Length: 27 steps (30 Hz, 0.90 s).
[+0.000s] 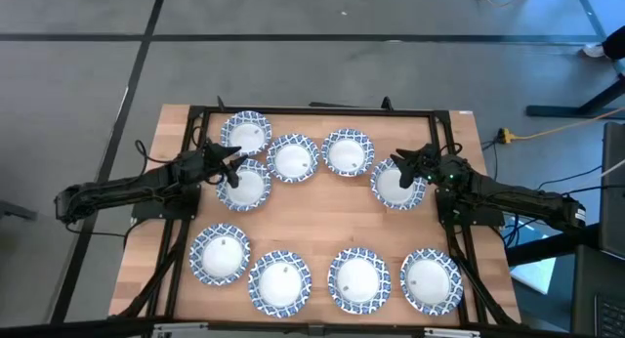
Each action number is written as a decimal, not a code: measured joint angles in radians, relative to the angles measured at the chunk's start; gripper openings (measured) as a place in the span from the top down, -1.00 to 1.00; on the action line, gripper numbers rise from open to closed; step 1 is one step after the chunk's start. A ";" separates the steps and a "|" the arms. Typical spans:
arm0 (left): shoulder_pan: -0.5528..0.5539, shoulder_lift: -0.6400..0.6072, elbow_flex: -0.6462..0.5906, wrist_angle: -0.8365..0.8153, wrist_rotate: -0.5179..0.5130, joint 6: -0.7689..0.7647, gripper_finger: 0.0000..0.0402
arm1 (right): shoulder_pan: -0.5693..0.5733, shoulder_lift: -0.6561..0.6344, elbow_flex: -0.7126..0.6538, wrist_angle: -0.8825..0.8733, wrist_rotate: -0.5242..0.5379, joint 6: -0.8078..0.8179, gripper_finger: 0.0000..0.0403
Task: Nest bowls inside each other
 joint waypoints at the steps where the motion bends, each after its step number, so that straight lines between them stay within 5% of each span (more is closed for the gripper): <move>1: 0.000 0.000 0.000 0.000 0.000 0.000 0.12 | 0.000 0.000 0.000 0.006 0.000 0.000 0.10; 27: 0.000 0.000 0.000 0.000 0.000 0.000 0.12 | 0.000 0.000 0.000 0.030 0.016 -0.001 0.10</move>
